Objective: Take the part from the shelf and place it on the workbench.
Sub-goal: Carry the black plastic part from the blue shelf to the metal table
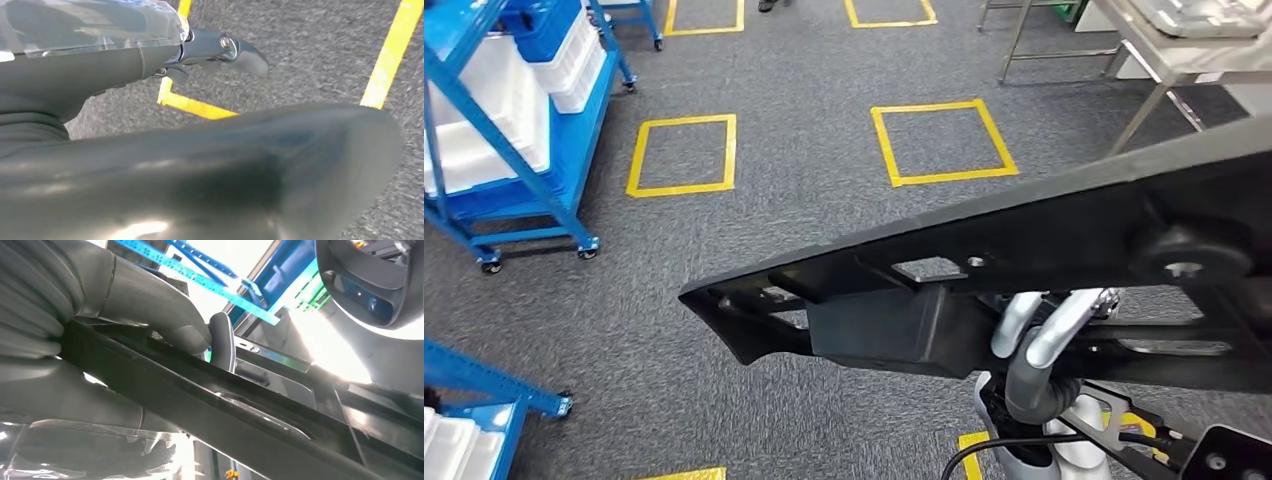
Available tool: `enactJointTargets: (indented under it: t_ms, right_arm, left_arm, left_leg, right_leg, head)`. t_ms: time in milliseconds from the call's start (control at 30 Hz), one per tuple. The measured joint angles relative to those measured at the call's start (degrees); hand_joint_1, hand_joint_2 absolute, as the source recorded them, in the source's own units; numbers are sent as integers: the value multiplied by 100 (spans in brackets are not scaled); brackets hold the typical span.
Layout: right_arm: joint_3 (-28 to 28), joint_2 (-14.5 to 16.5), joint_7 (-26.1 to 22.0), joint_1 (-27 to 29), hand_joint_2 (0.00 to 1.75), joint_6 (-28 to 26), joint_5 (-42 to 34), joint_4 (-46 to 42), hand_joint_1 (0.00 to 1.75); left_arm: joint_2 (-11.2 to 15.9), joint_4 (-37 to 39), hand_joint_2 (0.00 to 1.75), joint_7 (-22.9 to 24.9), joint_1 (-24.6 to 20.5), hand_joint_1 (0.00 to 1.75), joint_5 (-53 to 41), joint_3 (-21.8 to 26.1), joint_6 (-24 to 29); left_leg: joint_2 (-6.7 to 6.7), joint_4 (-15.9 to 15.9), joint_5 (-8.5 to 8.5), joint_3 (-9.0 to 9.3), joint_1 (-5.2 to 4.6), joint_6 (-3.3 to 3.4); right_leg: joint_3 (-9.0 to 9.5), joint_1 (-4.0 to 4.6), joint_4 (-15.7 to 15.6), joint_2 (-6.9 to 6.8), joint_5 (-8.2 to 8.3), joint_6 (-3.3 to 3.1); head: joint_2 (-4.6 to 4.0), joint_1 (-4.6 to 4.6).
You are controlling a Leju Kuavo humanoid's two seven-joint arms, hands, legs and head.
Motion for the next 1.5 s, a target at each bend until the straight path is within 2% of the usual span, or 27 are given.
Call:
enactJointTargets:
  t_ms: [33,100,167,233,267,300,333,400,467,533,600,667,733,767,800,867,933,1000,1067,1133,1200,1267,1300,1333,1367,1433,1500]
  right_arm:
    - [0,0,3,-2,175,-3,-4,3,175]
    - [1,0,13,-31,175,-8,-14,8,175]
    - [2,0,20,-71,175,-32,-16,23,175]
    - [2,-1,17,-87,175,-91,6,45,175]
    - [3,-1,10,-87,175,-126,25,54,175]
    - [4,-2,-1,-87,175,-159,45,58,175]
    - [8,-2,-14,-87,175,-186,65,60,175]
    - [26,-2,-38,-92,175,-238,106,60,175]
    - [61,-5,-66,-98,175,-288,116,59,175]
    - [85,-17,-89,-96,175,-319,70,55,175]
    - [92,-32,-92,-108,175,-323,-4,44,175]
    - [99,-42,-90,-128,175,-318,-73,38,175]
    - [103,-49,-81,-129,175,-303,-127,43,175]
    - [103,-53,-74,-126,175,-295,-146,45,175]
    - [103,-56,-67,-122,175,-291,-162,48,175]
    - [103,-59,-58,-120,175,-290,-179,48,175]
    - [103,-59,-50,-120,175,-295,-184,48,175]
    - [104,-60,-32,-114,175,-309,-180,46,175]
    - [105,-61,-8,-97,175,-339,-174,44,175]
    - [104,-61,22,-94,175,-381,-173,41,175]
    - [104,-60,54,-111,175,-414,-179,40,175]
    - [102,-59,76,-117,175,-426,-189,53,175]
    - [98,-59,84,-116,175,-427,-193,63,175]
    - [91,-59,90,-115,175,-427,-197,74,175]
    - [80,-59,93,-116,175,-423,-203,81,175]
    - [54,-58,98,-121,175,-405,-223,87,175]
    - [26,-54,106,-125,175,-384,-253,95,175]
  left_arm:
    - [-3,0,0,1,-13,0,-1,1,0]
    - [-10,0,0,-3,-36,0,-2,1,1]
    - [-12,0,0,-7,-25,0,-5,1,7]
    - [-11,0,0,-1,-4,0,-6,2,22]
    - [-11,0,0,8,0,0,-5,2,31]
    - [-11,0,0,19,-2,0,-5,2,38]
    - [-12,0,0,30,-5,0,-5,1,42]
    - [-16,0,0,48,-9,0,-5,1,45]
    - [-20,0,0,62,-9,0,-1,1,45]
    - [-24,0,0,71,-19,0,17,2,46]
    - [-30,0,0,65,-40,0,42,3,43]
    - [-38,0,0,60,-33,0,54,3,45]
    - [-41,0,0,74,6,0,59,8,68]
    - [-42,0,0,85,22,0,63,13,83]
    - [-42,0,0,95,30,0,68,17,96]
    - [-43,0,0,105,28,0,83,22,112]
    - [-44,0,0,111,19,0,99,28,126]
    - [-46,0,0,120,28,0,110,40,138]
    - [-51,0,0,117,38,0,116,51,136]
    - [-60,0,0,81,25,0,121,57,108]
    - [-65,0,0,41,22,0,122,64,72]
    - [-65,0,0,10,37,0,115,73,42]
    - [-67,0,0,-5,40,0,110,77,30]
    - [-71,0,0,-15,35,0,103,79,21]
    - [-79,0,0,-18,25,0,92,79,18]
    - [-103,0,0,11,11,0,67,79,36]
    - [-123,0,0,61,10,0,59,79,71]
  left_leg:
    - [69,-18,15,11,-4,40]
    - [212,-71,41,43,0,122]
    - [371,-96,38,61,-21,176]
    - [542,-94,20,63,-43,193]
    - [622,-94,10,68,-49,192]
    - [695,-93,-4,80,-53,186]
    - [762,-93,-21,101,-56,175]
    - [874,-89,-65,151,-71,132]
    - [979,-86,-105,185,-88,74]
    - [1074,-94,-139,216,-88,15]
    - [881,36,-254,200,-68,-29]
    - [552,585,-556,-39,-49,-47]
    - [452,1377,-870,-456,-44,-61]
    - [448,1612,-901,-608,-42,-67]
    - [447,1643,-817,-667,-38,-72]
    - [387,1057,-360,-473,-11,-84]
    - [87,359,-42,-199,42,-97]
    - [-115,118,-20,-111,54,-71]
    - [-5,88,-8,-102,33,0]
    - [140,48,15,-76,29,79]
    - [301,23,16,-58,6,131]
    - [476,23,1,-58,-26,156]
    - [559,23,-7,-56,-36,162]
    - [637,23,-16,-48,-43,163]
    - [703,23,-27,-33,-48,161]
    - [813,25,-58,9,-67,133]
    - [919,22,-88,40,-85,88]
  right_leg:
    - [-13,-10,2,3,3,36]
    - [-110,2,197,-260,-123,92]
    - [-421,-1,835,-625,-459,135]
    - [-776,-32,1527,-740,-716,172]
    - [-837,-44,1643,-762,-707,181]
    - [-767,-51,1510,-789,-588,180]
    - [-586,-51,1175,-842,-402,168]
    - [-149,2,358,-1097,-108,101]
    - [26,72,-2,-1230,-49,22]
    - [28,77,-34,-1094,-42,-41]
    - [70,43,-97,-961,-18,-105]
    - [106,24,-131,-840,-11,-154]
    - [113,27,-125,-683,-18,-176]
    - [115,28,-120,-597,-22,-175]
    - [121,25,-110,-510,-27,-168]
    - [136,8,-68,-347,-58,-130]
    - [103,0,15,-205,-104,-67]
    - [30,-19,67,-76,-112,8]
    - [-15,-51,61,49,-86,82]
    - [-95,-38,219,-172,-183,129]
    - [-382,-19,814,-586,-493,155]
    - [-752,-24,1536,-745,-773,165]
    - [-828,-23,1682,-765,-782,159]
    - [-784,-19,1599,-783,-684,144]
    - [-612,-8,1285,-827,-505,118]
    - [-158,56,462,-1070,-197,41]
    - [47,127,58,-1215,-124,-24]
  head:
    - [0,0]
    - [-1,1]
    - [0,2]
    - [0,1]
    - [0,1]
    - [0,1]
    - [0,1]
    - [0,1]
    - [-1,1]
    - [-1,1]
    - [0,1]
    - [-1,0]
    - [0,-1]
    - [0,0]
    - [0,-1]
    - [0,0]
    - [1,1]
    - [0,3]
    - [-1,3]
    - [-1,3]
    - [-1,3]
    - [-1,3]
    - [-1,3]
    - [-1,3]
    - [-1,3]
    - [0,4]
    - [-1,4]
